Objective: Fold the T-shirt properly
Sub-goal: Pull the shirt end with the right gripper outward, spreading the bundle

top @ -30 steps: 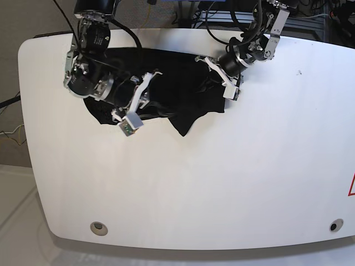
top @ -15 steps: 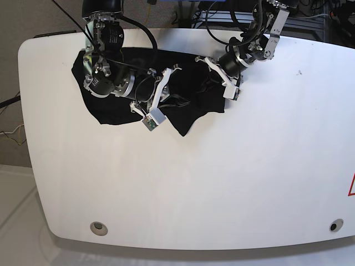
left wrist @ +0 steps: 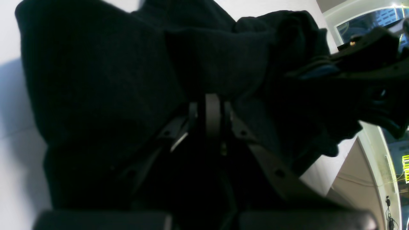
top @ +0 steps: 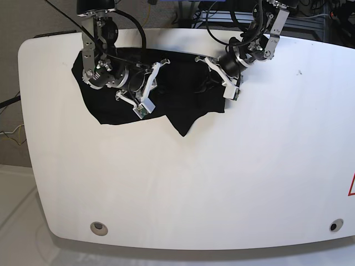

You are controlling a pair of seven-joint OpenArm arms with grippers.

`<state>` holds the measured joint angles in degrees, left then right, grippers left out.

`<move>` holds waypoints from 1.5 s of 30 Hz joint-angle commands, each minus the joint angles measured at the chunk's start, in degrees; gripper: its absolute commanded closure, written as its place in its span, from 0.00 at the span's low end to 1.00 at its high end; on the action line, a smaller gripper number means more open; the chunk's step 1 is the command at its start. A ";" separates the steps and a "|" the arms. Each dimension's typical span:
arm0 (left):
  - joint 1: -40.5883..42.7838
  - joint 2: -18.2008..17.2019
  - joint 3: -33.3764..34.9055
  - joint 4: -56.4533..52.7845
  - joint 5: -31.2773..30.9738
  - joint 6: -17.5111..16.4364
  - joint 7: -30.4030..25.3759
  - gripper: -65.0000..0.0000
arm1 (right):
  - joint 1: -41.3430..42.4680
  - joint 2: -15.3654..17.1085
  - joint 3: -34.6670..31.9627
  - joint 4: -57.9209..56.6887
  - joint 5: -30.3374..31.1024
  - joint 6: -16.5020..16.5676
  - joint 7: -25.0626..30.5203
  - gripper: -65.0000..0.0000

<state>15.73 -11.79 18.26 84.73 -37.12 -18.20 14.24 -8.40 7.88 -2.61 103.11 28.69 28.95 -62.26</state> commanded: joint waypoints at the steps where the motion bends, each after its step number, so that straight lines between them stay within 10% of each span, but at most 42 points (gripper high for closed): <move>1: 0.41 -0.21 0.07 -0.29 1.48 1.10 2.68 0.97 | -0.52 3.07 0.28 1.02 -0.34 0.19 3.23 1.00; 32: 0.32 -0.21 0.07 -0.38 1.48 1.10 2.68 0.97 | -1.93 11.15 28.15 0.76 -0.25 0.37 3.84 0.98; 41: 0.32 -0.30 0.07 -0.38 1.48 1.10 2.68 0.97 | -4.39 9.83 30.70 0.76 -0.25 0.37 3.84 0.27; 45: 0.32 -0.30 0.07 -0.38 1.48 1.10 2.68 0.97 | -4.65 8.25 32.02 0.67 -0.42 0.37 3.84 0.11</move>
<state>15.68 -11.81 18.26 84.62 -37.12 -18.22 14.24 -13.58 16.49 28.16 102.94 27.53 29.15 -59.37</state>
